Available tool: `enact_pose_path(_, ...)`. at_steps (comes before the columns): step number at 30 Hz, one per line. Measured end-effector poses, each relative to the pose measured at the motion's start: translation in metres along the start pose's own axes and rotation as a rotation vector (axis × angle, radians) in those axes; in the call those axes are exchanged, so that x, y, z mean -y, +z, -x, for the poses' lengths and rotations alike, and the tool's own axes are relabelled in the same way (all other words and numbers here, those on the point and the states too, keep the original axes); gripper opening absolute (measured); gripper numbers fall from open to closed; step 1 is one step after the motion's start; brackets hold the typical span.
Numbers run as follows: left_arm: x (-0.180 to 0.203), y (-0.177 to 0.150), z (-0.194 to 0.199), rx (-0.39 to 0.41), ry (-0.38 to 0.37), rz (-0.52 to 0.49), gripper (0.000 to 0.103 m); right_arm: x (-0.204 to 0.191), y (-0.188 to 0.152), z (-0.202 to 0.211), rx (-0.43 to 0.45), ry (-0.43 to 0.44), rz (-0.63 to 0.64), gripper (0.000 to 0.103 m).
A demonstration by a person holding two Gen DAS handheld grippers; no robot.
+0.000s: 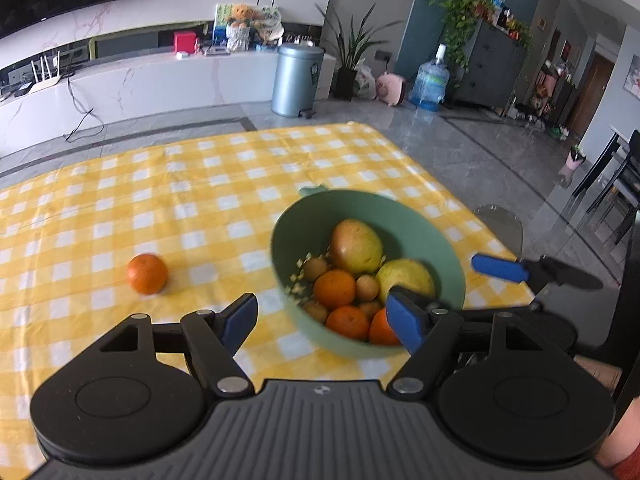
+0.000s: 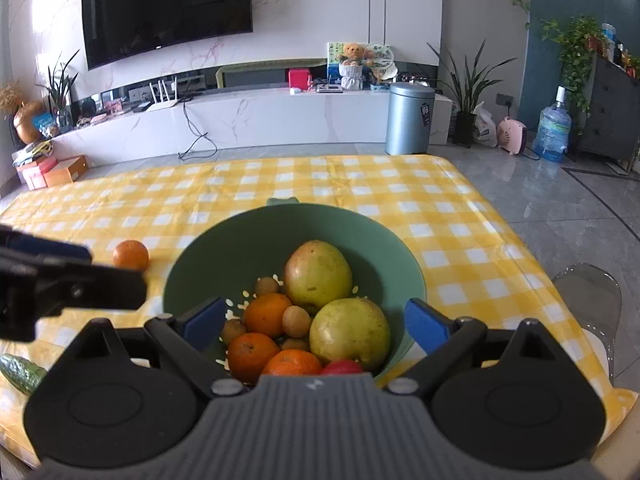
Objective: Organize fruits
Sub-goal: 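Open both grippers to drop the longans into the colander, then withdraw both tools from the colander toward the green cucumber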
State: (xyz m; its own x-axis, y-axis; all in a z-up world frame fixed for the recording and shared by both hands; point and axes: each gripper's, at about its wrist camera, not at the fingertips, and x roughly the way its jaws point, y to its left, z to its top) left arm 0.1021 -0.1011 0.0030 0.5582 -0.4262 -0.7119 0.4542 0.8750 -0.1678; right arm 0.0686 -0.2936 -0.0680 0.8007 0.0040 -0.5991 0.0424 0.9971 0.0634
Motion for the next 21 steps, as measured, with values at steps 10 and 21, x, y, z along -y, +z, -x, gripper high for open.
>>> enact_pose_path(10, -0.026, -0.016, 0.033, -0.061, 0.041, -0.027, 0.086, -0.031, -0.011, 0.014, -0.009, 0.098, -0.048, 0.093)
enact_pose_path(21, -0.065, -0.048, 0.045, -0.151, 0.062, 0.005, 0.086, -0.087, -0.03, 0.018, -0.092, 0.223, 0.037, 0.084)
